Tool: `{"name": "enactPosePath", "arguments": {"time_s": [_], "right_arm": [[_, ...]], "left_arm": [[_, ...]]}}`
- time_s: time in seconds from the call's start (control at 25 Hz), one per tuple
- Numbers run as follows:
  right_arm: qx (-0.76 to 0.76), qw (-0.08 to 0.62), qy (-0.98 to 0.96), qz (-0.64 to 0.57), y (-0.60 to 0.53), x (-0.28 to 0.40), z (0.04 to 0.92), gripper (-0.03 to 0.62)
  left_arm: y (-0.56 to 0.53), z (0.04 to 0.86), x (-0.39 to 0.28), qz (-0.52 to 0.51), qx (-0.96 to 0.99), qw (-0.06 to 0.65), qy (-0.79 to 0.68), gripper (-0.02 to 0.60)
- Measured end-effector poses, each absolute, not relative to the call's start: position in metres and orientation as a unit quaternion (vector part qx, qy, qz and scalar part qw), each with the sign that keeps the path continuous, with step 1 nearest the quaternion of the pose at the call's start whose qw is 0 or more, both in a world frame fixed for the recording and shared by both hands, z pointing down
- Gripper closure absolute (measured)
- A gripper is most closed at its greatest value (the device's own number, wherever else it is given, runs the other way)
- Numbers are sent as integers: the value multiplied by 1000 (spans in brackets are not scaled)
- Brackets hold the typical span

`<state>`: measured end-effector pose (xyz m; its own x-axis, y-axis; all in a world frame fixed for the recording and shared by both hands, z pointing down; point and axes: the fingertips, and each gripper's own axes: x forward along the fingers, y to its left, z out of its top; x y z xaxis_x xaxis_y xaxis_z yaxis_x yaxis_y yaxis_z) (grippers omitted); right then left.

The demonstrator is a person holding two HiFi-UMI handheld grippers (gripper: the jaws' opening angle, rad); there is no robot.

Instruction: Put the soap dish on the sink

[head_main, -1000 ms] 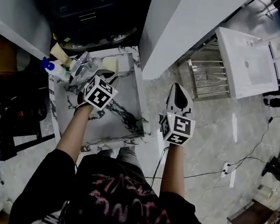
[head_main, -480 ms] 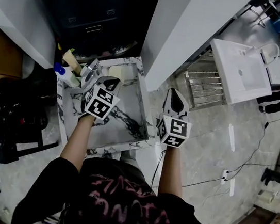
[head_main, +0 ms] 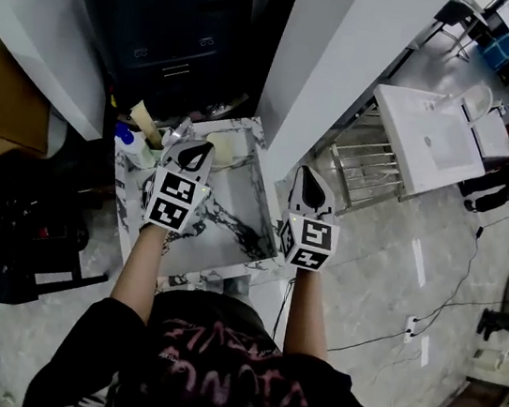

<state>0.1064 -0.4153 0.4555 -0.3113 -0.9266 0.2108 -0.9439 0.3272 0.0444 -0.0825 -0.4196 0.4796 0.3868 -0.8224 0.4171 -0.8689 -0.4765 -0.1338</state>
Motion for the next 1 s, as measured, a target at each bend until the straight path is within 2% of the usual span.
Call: {"name": "enactPosePath", "arguments": {"time_s": [0.44, 1.0], "right_arm": [[584, 80, -807, 18, -386, 87, 422, 580], [583, 64, -810, -13, -348, 66, 394, 582]], "left_arm": [[-393, 417, -111, 156, 830, 6, -536, 566], [-352, 376, -132, 132, 827, -42, -545, 568]]}}
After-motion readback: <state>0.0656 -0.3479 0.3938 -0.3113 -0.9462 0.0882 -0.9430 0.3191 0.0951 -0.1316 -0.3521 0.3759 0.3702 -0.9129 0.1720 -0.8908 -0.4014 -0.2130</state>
